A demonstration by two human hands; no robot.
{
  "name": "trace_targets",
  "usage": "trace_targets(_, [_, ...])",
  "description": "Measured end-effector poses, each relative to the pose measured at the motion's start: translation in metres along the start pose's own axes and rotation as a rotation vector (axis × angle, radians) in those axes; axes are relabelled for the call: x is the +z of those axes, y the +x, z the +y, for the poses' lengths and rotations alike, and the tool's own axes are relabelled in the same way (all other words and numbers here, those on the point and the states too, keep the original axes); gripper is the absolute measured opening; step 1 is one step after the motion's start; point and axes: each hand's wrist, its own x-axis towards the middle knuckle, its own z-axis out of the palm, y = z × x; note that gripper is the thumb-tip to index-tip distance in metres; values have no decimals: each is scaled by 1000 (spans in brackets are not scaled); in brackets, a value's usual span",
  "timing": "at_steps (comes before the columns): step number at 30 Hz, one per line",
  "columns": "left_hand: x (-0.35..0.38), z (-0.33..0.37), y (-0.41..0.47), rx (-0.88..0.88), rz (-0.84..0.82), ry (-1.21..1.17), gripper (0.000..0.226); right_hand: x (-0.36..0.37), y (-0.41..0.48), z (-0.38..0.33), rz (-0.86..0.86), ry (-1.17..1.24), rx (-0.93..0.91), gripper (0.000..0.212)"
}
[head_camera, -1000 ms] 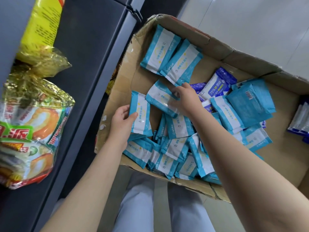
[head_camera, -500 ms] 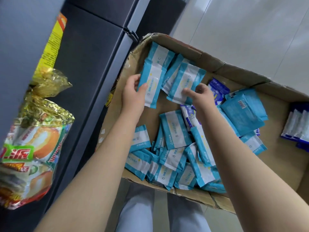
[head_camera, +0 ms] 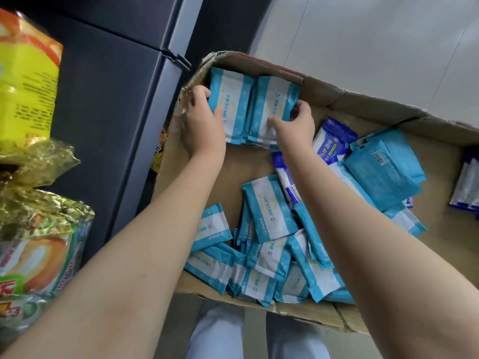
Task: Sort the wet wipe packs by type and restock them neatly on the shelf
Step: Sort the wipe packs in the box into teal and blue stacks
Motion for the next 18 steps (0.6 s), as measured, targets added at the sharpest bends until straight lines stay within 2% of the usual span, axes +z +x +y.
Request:
trace_targets(5, [1, -2, 0, 42, -3, 26, 13, -6, -1, 1, -36, -117, -55, 62])
trace_targets(9, [-7, -11, -12, 97, -77, -53, 29, -29, -7, 4, -26, -162, -35, 74])
trace_targets(11, [-19, -23, -34, 142, -135, -120, 34, -51, -19, 13, -54, -232, -121, 62])
trace_targets(13, [-30, -44, -66, 152, -214, -177, 34, -76, -37, 32, -102, -404, -261, 42])
trace_targets(15, [-39, -71, -98, 66, -316, -164, 36, -97, -54, 56, -125, -520, -369, 32])
trace_targets(18, [-47, -112, -135, -97, -474, 20, 47, -114, -81, 84, -133, -582, -375, 27])
